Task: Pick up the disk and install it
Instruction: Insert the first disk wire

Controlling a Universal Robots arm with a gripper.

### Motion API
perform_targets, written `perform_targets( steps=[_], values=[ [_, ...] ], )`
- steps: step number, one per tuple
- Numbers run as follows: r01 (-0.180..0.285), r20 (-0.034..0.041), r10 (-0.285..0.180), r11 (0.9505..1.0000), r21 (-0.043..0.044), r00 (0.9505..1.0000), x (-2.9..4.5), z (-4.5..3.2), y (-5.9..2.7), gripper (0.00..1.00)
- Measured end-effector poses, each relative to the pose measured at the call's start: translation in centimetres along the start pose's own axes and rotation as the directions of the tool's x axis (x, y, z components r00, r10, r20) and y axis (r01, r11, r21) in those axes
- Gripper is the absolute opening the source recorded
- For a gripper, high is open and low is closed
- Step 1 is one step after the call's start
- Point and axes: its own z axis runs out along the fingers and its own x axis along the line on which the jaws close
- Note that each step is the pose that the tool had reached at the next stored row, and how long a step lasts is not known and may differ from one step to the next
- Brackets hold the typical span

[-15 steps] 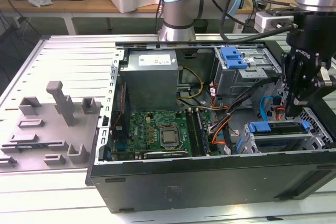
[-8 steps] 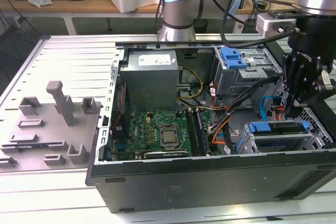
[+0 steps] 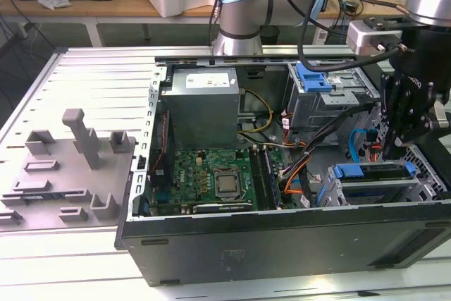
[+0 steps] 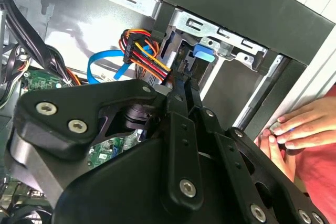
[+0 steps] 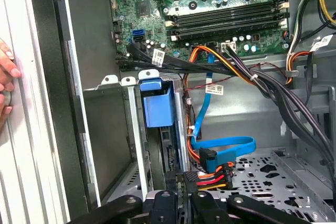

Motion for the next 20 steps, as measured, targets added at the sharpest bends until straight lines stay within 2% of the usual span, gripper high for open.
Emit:
perform_targets(
  steps=[5, 11, 20],
  values=[
    [0.0, 0.0003, 0.0, 1.0, -0.0015, 1.0, 0.06, 0.01, 0.0, 0.17],
    [0.002, 0.0013, -0.002, 0.9999, -0.0137, 1.0, 0.38, 0.06, -0.05, 0.17],
    [0.004, 0.0103, -0.004, 0.9995, -0.0313, 0.9999, 0.8, 0.23, -0.44, 0.17]
  ],
)
